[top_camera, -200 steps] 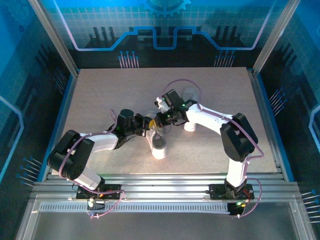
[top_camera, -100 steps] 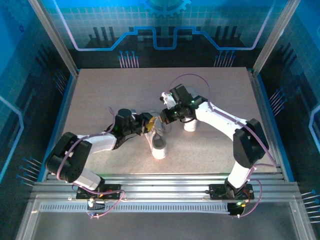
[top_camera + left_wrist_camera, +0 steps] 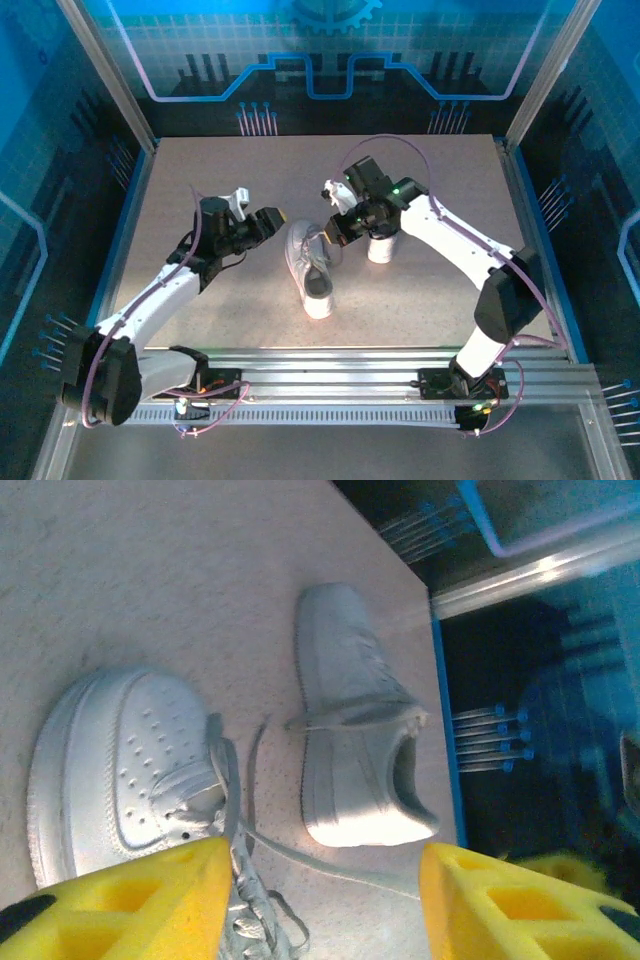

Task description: Tie the shoes

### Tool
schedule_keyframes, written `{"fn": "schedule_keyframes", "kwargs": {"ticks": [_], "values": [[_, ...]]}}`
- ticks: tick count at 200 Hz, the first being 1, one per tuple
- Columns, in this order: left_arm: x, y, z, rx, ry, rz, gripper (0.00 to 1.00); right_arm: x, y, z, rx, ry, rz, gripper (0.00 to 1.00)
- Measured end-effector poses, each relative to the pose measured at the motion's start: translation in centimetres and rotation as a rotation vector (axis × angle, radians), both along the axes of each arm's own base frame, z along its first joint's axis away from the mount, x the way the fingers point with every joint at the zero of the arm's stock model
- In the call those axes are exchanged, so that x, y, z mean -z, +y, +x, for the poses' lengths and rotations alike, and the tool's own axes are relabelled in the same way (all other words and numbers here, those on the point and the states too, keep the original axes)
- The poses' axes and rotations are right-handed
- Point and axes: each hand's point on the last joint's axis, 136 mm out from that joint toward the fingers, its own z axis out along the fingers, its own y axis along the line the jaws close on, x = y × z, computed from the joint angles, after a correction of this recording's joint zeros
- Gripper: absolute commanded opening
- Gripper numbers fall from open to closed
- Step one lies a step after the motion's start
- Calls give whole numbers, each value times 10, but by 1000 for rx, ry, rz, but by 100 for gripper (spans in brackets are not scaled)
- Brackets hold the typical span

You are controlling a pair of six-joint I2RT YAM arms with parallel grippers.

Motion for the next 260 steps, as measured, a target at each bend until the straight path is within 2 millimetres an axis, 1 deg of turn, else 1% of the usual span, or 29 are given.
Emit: {"fn": "schedule_keyframes", "kwargs": {"ticks": [15, 28, 42, 60, 79, 99, 117, 128, 136, 144, 148, 158, 164, 169, 172, 181, 185, 203, 219, 235, 260], "values": [[-11, -12, -6, 121, -155, 85, 55, -18, -1, -2, -3, -25, 19, 0], [-13, -25, -12, 214, -257, 158, 56, -31, -2, -4, -4, -47, 37, 0], [-14, -39, -21, 310, -360, 234, 56, -38, -3, -6, -4, -59, 47, 0], [-13, -54, -28, 400, -457, 301, 58, -40, -4, -9, -3, -55, 47, 0], [-5, -66, -30, 472, -517, 348, 59, -38, -4, -13, -6, -41, 40, 0], [7, -76, -27, 522, -535, 384, 60, -38, -1, -18, -15, -33, 37, 0], [14, -85, -22, 550, -552, 401, 63, -38, 1, -20, -15, -27, 40, 0], [15, -89, -18, 561, -561, 401, 62, -38, 2, -20, -13, -24, 42, 0], [16, -93, -15, 567, -565, 399, 58, -38, 2, -20, -9, -20, 43, 0], [17, -97, -13, 577, -570, 397, 49, -38, 2, -20, -5, -18, 44, 0], [17, -98, -12, 582, -572, 397, 41, -38, 2, -20, -5, -18, 44, 0], [16, -103, -10, 594, -577, 394, 16, -39, 2, -20, -2, -17, 45, 0], [15, -105, -10, 601, -585, 395, 7, -39, 3, -19, 1, -18, 48, 3], [14, -106, -10, 607, -591, 394, 0, -39, 3, -19, 4, -18, 50, 9], [13, -107, -10, 610, -594, 394, 0, -38, 3, -18, 4, -19, 51, 13], [12, -108, -10, 615, -608, 395, 0, -37, 3, -18, 12, -17, 54, 30], [11, -109, -10, 615, -609, 393, 0, -35, 3, -18, 19, -14, 54, 36], [10, -109, -11, 617, -610, 392, 0, -28, -1, -18, 52, -10, 49, 52], [8, -108, -13, 615, -605, 391, 0, -21, -7, -17, 82, -16, 32, 54], [2, -105, -15, 605, -601, 391, 0, -11, -14, -14, 133, -16, 2, 53], [-15, -93, -15, 551, -602, 384, 0, 8, -32, -6, 254, -9, -76, 51]]}}
